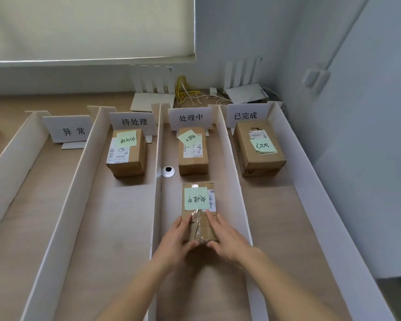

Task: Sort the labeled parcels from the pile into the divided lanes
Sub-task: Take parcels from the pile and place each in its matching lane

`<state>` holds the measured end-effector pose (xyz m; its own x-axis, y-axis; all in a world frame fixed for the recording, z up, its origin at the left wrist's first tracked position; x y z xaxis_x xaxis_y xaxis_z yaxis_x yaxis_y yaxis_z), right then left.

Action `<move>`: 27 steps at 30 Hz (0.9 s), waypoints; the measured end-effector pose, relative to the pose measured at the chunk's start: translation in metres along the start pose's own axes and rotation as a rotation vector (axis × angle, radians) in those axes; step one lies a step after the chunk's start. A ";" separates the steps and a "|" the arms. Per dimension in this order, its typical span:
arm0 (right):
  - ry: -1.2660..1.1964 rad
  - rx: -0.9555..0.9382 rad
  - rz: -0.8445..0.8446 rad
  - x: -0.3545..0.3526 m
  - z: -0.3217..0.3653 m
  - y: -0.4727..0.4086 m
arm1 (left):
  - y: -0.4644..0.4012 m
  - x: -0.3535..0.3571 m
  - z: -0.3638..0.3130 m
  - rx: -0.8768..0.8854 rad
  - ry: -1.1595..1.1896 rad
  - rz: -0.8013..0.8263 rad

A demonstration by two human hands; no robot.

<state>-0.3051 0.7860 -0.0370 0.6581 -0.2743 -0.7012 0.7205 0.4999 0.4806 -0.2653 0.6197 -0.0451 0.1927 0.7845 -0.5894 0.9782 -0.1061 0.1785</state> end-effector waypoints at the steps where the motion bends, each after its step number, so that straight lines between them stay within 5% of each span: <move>1: -0.006 -0.001 -0.009 0.000 -0.001 -0.005 | -0.005 0.000 0.003 0.004 0.008 -0.015; 27: 0.026 0.008 -0.012 -0.023 -0.007 -0.076 | -0.067 -0.020 0.024 -0.021 0.056 -0.151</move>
<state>-0.3763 0.7596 -0.0610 0.6431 -0.2586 -0.7208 0.7305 0.4896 0.4761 -0.3333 0.5962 -0.0642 0.0384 0.8233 -0.5663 0.9937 0.0282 0.1084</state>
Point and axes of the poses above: each hand's wrist, its own y-axis away from the middle knuckle, its own x-axis out of the palm, z = x × y, the point moved 5 cm from there along -y, towards the middle knuckle, and after that the axes turned 2 degrees about z, right-handed, at the moved point
